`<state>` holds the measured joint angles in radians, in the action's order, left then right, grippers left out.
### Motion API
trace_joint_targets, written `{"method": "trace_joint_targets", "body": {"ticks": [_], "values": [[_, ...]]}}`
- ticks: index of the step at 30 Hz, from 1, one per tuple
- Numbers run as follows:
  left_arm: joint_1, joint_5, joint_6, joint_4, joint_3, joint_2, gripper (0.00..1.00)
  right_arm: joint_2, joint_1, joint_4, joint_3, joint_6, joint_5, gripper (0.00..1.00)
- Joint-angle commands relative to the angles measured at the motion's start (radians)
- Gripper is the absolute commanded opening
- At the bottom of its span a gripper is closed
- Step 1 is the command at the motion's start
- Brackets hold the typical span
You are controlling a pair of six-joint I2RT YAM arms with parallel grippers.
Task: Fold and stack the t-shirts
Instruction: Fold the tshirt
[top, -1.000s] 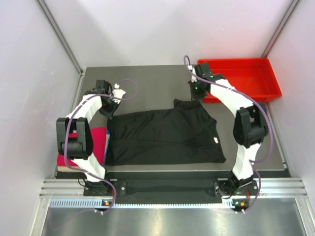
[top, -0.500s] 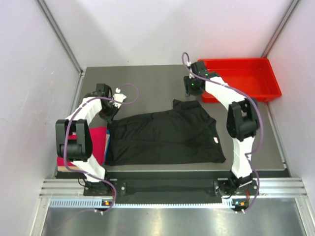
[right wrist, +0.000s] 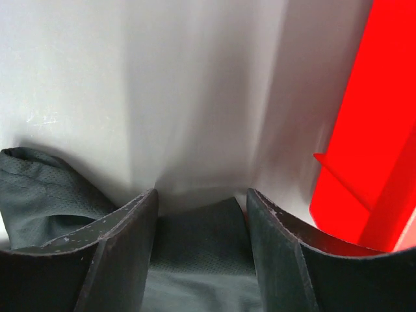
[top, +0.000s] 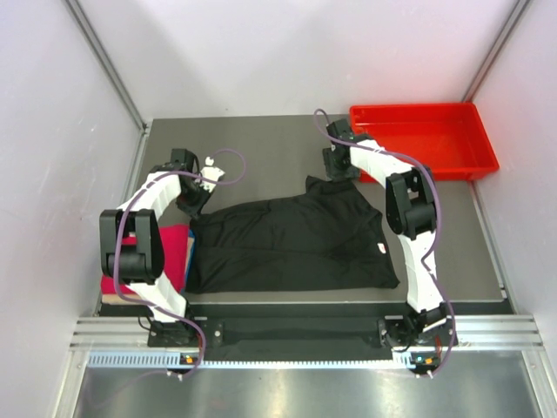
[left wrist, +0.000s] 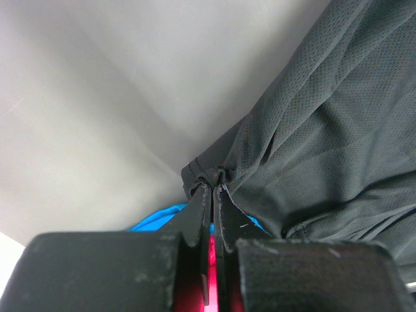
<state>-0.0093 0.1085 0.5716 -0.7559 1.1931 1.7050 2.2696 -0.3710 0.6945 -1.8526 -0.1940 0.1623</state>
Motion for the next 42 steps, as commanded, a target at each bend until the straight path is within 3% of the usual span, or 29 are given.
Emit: {"method": "trace_joint_targets", "body": {"ticks": [1,3,5,6,9,17,21,28,36,42], "values": [[0.002,0.022,0.01,0.004,0.022,-0.01,0.0,0.019,0.009,0.007,0.03,-0.018,0.056,0.58],[0.002,0.022,0.011,0.004,0.025,-0.011,0.0,0.022,0.007,-0.006,0.044,-0.021,0.046,0.57],[0.002,0.023,0.01,0.004,0.026,-0.013,0.0,0.025,0.007,-0.013,0.056,-0.019,0.02,0.45],[0.002,0.025,0.01,0.003,0.025,-0.013,0.0,0.025,0.006,-0.013,0.058,-0.021,0.011,0.28],[0.002,0.022,0.01,-0.002,0.03,-0.013,0.0,0.002,0.006,-0.012,0.062,-0.03,-0.017,0.0],[0.002,0.022,0.008,-0.01,0.036,-0.041,0.0,-0.152,0.006,-0.029,0.099,-0.028,-0.044,0.0],[0.002,0.014,0.007,0.01,0.023,-0.074,0.0,-0.28,0.006,-0.078,0.202,-0.045,-0.078,0.0],[0.002,0.003,0.013,0.026,-0.029,-0.117,0.0,-0.54,0.004,-0.199,0.507,-0.068,-0.113,0.0],[0.002,-0.042,0.057,0.03,-0.145,-0.209,0.0,-0.79,0.006,-0.228,0.821,-0.088,-0.13,0.0],[0.002,-0.049,0.082,0.036,-0.204,-0.179,0.0,-0.881,0.004,-0.315,1.027,-0.14,-0.19,0.0]]}}
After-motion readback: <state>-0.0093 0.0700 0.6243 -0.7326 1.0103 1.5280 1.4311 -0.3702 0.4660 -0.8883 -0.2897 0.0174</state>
